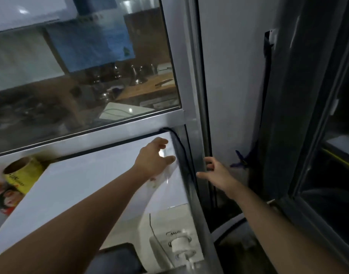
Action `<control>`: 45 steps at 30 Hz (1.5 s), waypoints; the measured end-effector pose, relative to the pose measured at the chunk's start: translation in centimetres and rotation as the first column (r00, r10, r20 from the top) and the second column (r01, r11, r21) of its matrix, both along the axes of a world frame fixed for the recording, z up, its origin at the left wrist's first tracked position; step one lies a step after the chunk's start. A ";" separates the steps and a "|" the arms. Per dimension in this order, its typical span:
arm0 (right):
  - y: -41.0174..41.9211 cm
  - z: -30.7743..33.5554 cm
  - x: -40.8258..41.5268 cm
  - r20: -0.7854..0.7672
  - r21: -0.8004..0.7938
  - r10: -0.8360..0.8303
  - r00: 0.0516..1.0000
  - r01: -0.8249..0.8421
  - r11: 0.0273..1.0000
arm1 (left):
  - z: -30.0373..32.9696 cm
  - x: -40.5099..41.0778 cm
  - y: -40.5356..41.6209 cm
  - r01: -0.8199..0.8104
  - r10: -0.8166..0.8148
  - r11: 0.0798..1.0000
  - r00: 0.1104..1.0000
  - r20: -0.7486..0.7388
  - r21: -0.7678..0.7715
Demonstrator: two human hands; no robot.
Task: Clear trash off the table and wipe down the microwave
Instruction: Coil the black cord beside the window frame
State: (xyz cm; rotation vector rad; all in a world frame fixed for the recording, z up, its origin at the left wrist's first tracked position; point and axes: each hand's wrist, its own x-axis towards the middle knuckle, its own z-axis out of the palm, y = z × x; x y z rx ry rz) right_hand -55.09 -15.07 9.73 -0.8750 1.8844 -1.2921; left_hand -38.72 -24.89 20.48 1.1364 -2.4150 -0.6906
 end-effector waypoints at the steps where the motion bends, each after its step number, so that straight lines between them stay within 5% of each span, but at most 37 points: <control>1: -1.0 -0.6 -0.7 0.016 -0.004 0.014 1.000 -0.014 1.000 | -0.2 -0.8 -0.6 -0.006 0.006 1.000 1.000 0.017 -0.020; 25: -16.9 -12.9 -6.8 0.219 0.020 0.141 0.965 -0.149 0.989 | -2.9 -7.8 -9.4 -0.060 0.078 0.987 0.990 0.120 -0.150; 45: -8.1 -8.4 -10.9 0.027 -0.054 0.040 0.999 -0.038 0.998 | -2.8 -7.9 -9.0 -0.069 0.106 0.980 0.975 0.197 -0.185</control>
